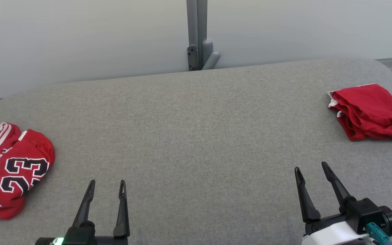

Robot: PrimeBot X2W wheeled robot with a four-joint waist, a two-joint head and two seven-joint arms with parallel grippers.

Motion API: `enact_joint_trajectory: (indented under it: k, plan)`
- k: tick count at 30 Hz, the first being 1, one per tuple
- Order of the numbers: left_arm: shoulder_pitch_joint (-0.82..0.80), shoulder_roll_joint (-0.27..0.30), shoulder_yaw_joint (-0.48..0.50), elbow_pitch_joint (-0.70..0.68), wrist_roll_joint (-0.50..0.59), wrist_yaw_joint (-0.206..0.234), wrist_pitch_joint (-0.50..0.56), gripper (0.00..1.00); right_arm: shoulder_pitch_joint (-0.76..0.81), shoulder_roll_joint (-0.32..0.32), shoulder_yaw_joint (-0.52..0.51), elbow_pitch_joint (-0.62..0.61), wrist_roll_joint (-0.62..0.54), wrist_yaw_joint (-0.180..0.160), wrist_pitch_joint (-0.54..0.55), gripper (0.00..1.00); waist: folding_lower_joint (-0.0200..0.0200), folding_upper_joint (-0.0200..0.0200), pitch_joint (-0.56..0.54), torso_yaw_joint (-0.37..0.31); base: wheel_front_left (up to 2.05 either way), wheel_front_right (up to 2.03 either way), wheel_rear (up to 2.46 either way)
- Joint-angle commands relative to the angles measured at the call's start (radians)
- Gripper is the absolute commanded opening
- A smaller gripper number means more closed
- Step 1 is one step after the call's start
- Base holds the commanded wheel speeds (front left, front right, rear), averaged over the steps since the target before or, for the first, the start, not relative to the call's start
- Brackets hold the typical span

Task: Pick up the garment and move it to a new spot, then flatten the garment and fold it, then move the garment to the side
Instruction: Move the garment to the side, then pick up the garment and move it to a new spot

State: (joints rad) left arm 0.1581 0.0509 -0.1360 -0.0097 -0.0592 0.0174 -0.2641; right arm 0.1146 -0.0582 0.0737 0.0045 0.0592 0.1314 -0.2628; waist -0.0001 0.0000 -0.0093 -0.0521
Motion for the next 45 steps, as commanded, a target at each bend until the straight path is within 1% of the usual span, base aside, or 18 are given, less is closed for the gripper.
enact_joint_trajectory:
  k: [1,10,20,27,31,34,37,45]
  plan:
    - [0.014,0.0,0.003,0.004,-0.006,0.006,0.0,1.0,0.012,0.001,-0.004,-0.003,0.008,-0.001,-0.003,1.0,0.0001,0.0,-0.002,-0.007,0.0,0.0,0.0]
    - [0.017,0.0,0.006,0.024,-0.003,0.012,0.0,1.0,0.021,0.004,-0.024,-0.001,-0.003,-0.001,-0.003,1.0,0.0001,0.0,0.0,-0.01,0.0,0.0,0.0]
    - [0.019,0.0,0.009,0.033,-0.012,0.016,0.0,1.0,0.022,0.005,-0.014,0.008,-0.01,-0.001,-0.003,1.0,0.0001,0.0,-0.012,-0.004,0.0,0.0,0.0]
    - [0.026,0.0,0.015,0.042,-0.007,0.01,0.0,1.0,0.02,0.006,-0.008,0.008,-0.013,-0.001,-0.003,1.0,0.0001,0.0,-0.018,-0.001,0.0,0.0,0.0]
    - [0.026,0.0,0.013,0.049,-0.01,0.014,0.0,1.0,0.026,0.006,-0.007,0.004,-0.012,-0.001,-0.003,1.0,0.0001,0.0,-0.018,0.009,0.0,0.0,0.0]
    - [0.022,0.0,0.018,0.049,-0.023,0.024,0.0,1.0,0.024,0.006,0.003,0.006,-0.005,-0.001,-0.003,1.0,0.0001,0.0,-0.014,0.031,0.0,0.0,0.0]
    - [0.018,0.0,0.01,0.045,-0.029,0.032,0.0,1.0,0.02,0.006,0.018,0.008,-0.001,-0.001,-0.003,1.0,0.0001,0.0,-0.009,0.068,0.0,0.0,0.0]
    - [0.007,0.001,-0.004,0.039,-0.045,0.066,0.0,1.0,0.025,0.004,0.065,0.021,0.011,-0.001,-0.003,1.0,0.0001,0.0,-0.001,0.214,0.0,0.0,0.0]
